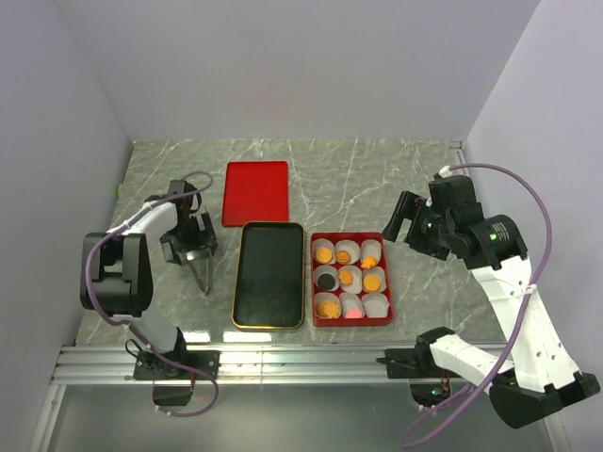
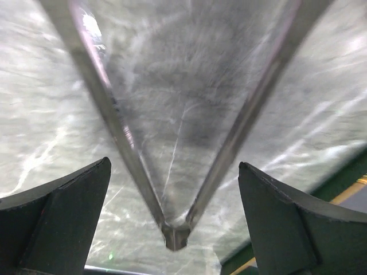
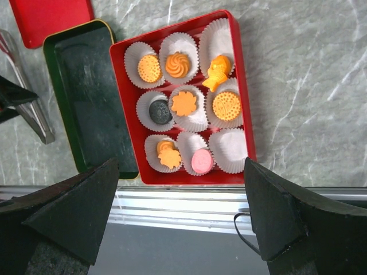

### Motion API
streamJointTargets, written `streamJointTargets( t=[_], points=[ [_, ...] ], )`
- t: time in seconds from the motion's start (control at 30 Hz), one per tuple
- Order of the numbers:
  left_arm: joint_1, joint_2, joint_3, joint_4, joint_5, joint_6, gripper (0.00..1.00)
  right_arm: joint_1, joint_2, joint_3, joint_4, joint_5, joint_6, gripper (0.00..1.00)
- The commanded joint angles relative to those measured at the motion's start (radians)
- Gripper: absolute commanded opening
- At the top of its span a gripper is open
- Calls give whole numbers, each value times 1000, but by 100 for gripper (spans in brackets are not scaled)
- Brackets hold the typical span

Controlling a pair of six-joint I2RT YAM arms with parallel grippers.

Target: Pack the cookies

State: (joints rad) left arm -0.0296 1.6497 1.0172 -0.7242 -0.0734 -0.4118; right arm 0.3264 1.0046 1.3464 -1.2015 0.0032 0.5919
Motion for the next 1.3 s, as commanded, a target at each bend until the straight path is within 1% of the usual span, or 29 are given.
streamJointTargets(
  t=[0.0, 0.1, 0.17, 0.27, 0.33, 0.47, 0.53, 0.57, 0.6, 0.63, 0.67, 0.7, 0.73, 0.83, 0.93, 0.97, 1.03, 1.07, 1.13, 1.17, 1.23, 1.27],
  points=[
    [3, -86, 136, -60, -37, -16, 100, -6, -1, 33, 46, -28, -18, 96],
    [3, -119, 240, -72, 0, -19, 100, -7, -1, 31, 45, -38, -23, 96],
    [3, -126, 297, -55, 64, -18, 99, -6, -11, 22, 40, -42, -24, 96],
    [-7, -76, 369, -29, 109, -21, 99, -7, -40, -6, 31, -40, -17, 95],
    [-29, -4, 411, -32, 113, -18, 99, -7, -69, -33, 30, -37, -4, 95],
    [-56, 136, 552, -53, 115, -12, 98, -7, -104, -58, 16, -22, 13, 95],
    [-59, 218, 618, -60, 113, -5, 95, -7, -115, -55, 5, -5, 19, 95],
    [-59, 246, 642, -64, 113, 4, 92, -7, -124, -56, -3, -3, 22, 95],
    [-58, 275, 667, -73, 91, 19, 90, -7, -127, -61, -4, -5, 28, 95],
    [-55, 336, 705, -76, 86, 27, 90, -7, -133, -62, -7, 18, 32, 95],
    [-52, 366, 725, -83, 90, 33, 89, -7, -138, -66, -15, 23, 36, 95],
    [-47, 398, 750, -87, 101, 47, 86, -7, -149, -70, -18, 35, 40, 95],
    [-47, 453, 792, -93, 103, 51, 84, -6, -153, -73, -24, 41, 42, 95],
    [-47, 545, 851, -104, 112, 56, 78, -7, -162, -78, -41, 63, 48, 95],
    [-47, 605, 914, -104, 115, 59, 71, -7, -162, -75, -58, 76, 48, 95],
    [-47, 617, 923, -104, 115, 59, 67, -7, -156, -70, -64, 86, 48, 95],
    [-47, 650, 952, -113, 110, 62, 63, -7, -149, -59, -69, 90, 48, 95],
    [-47, 659, 960, -115, 106, 64, 56, -9, -141, -50, -69, 93, 46, 95],
    [-49, 680, 978, -113, 107, 73, 51, -7, -133, -46, -70, 98, 46, 95],
    [-50, 686, 985, -113, 110, 77, 45, -9, -127, -43, -69, 100, 45, 95],
    [-58, 714, 1014, -133, 98, 91, 40, -7, -123, -39, -67, 104, 43, 95],
    [-61, 722, 1020, -139, 83, 96, 34, -9, -118, -36, -66, 107, 42, 95]
  ],
)
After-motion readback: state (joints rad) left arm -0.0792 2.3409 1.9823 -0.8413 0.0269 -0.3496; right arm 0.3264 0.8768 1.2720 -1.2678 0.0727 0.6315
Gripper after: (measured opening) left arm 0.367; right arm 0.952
